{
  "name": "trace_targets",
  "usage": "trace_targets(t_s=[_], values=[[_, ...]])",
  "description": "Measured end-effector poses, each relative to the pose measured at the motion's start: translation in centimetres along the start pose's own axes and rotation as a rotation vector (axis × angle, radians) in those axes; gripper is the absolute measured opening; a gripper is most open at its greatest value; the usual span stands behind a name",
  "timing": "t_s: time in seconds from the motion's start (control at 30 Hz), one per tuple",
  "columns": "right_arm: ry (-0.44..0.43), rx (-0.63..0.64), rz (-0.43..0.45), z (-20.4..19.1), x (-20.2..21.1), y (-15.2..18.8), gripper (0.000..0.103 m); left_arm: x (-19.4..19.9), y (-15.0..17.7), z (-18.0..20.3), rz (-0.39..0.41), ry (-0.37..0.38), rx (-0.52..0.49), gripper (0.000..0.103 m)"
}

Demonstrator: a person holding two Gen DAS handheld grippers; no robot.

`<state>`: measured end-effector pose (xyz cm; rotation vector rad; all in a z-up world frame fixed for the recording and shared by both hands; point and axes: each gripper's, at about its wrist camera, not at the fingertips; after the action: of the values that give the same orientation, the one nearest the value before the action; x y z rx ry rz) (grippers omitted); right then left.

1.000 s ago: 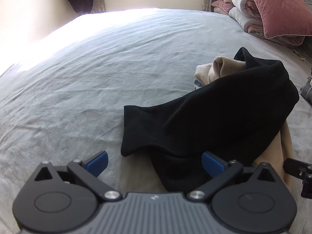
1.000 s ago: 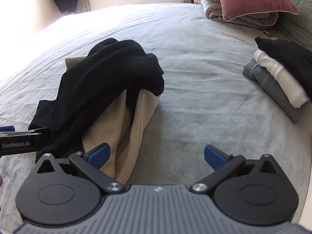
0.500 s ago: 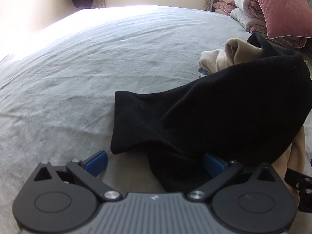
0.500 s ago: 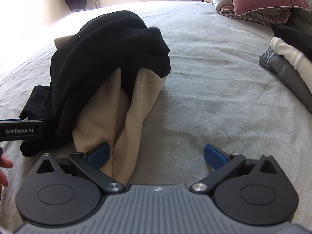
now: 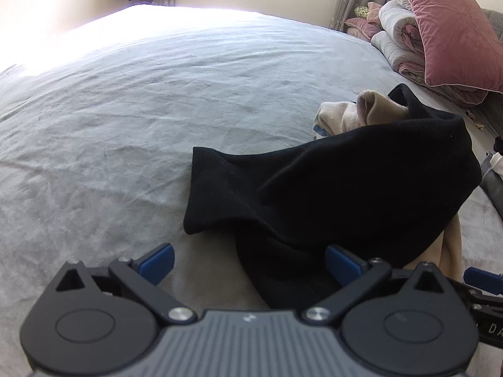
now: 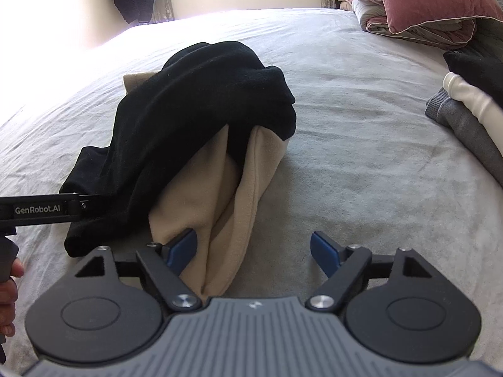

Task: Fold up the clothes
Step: 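Lower the right gripper onto the beige garment edge and close it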

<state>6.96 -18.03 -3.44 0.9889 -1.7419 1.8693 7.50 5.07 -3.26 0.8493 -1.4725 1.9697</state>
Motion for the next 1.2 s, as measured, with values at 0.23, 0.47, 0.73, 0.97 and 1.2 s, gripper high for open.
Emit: trace_targets(t_s=[0.23,0.47,0.73,0.97,1.2], values=[[-0.034,0.025,0.001,-0.9,0.6,0.2,0.041,1.1,0.2,0.0,0.015,0.015,-0.016,0.102],[-0.039,0.034,-0.009,-1.0,0.7,0.6,0.016,1.5,0.3,-0.1,0.024,0.016,-0.033,0.102],[-0.042,0.034,-0.011,-1.0,0.5,0.6,0.011,1.5,0.0,-0.6,0.012,0.021,-0.014,0.102],[-0.050,0.032,-0.006,-1.0,1.1,0.6,0.010,1.4,0.1,-0.5,-0.003,0.034,-0.013,0.102],[-0.064,0.054,0.041,-0.6,2.2,0.1,0.009,0.9,-0.3,-0.4,-0.039,0.089,-0.001,0.100]])
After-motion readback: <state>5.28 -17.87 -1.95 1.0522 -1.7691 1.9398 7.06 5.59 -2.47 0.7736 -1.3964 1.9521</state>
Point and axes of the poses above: each gripper's, at about its wrist camera, not at the fingertips, and x roughly against the way its jaws point, z to its right, y to its underside, and after that the axes turned 8 degrees about x, right-handed
